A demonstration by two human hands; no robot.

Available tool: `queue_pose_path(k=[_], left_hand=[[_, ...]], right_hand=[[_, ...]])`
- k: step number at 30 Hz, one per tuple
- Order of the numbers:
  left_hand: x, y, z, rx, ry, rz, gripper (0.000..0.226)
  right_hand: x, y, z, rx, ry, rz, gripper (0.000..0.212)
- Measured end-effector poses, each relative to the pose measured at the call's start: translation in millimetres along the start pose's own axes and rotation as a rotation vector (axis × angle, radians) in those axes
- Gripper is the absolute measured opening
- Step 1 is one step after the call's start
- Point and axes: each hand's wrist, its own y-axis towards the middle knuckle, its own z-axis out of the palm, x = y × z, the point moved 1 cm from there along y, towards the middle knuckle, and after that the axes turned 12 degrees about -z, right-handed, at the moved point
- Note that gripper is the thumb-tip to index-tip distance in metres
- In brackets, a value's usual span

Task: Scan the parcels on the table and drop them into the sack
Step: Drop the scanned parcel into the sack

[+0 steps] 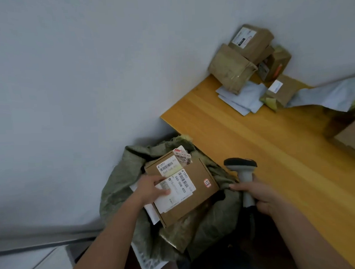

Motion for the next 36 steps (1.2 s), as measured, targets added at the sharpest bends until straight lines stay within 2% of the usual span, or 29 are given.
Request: queue_pose_path(k=[3,5,8,11,14,16,18,20,22,24,25,27,28,33,36], left_hand=[[-3,-6,-1,0.013,0.113,0.078,0.060],[-7,-6,0,0.030,0.181,0.127,0.062],[-23,-10,13,-0.046,0.241,0.214,0.059],[-44,-19,42,-0.185,0.197,0.221,0.067],[-57,-30,57,-0.251,0.051,0.258,0.057],[-49,-33,42,-0.457,-0.080,0.325,0.041],[-25,-33,20,-0.727,-0.149,0.305,0.025],[12,-30,3,-0.901,-0.178,0.096,0.043],[50,-26,-10,-0.846,-0.233,-0.233,0.065],[87,-18,-11,-0.622,-0.330,-0.575,0.080],[103,-12,-9,-0.473,-0.466,-0.669,0.075],[120,-5,1,-0.210,-0.844,-0.670,0.052],[127,-3,6,-0.163,-0.964,-0.645,0.045],[121,-10,-8,-0.291,-1.040,-0.559,0.035],[100,-19,-45,-0.251,-1.065,-0.532,0.034]], right_hand=[[-3,-19,9,-0.157,0.105,-0.173,0.070],[5,-35,10,-0.270,0.061,-0.328,0.062],[14,-60,10,-0.316,-0.053,-0.491,0.070],[13,-74,17,-0.293,-0.126,-0.534,0.076],[8,-75,24,-0.295,-0.152,-0.516,0.074],[9,-73,27,-0.302,-0.148,-0.490,0.072],[13,-69,30,-0.290,-0.156,-0.478,0.073],[16,-66,34,-0.284,-0.149,-0.472,0.075],[18,-62,42,-0.271,-0.142,-0.465,0.075],[19,-57,50,-0.245,-0.154,-0.450,0.075],[19,-53,53,-0.236,-0.157,-0.438,0.075],[18,-47,57,-0.228,-0.160,-0.414,0.073],[17,-44,59,-0.225,-0.163,-0.400,0.072],[19,-38,63,-0.230,-0.209,-0.315,0.060],[41,-46,69,-0.240,-0.209,-0.315,0.052]])
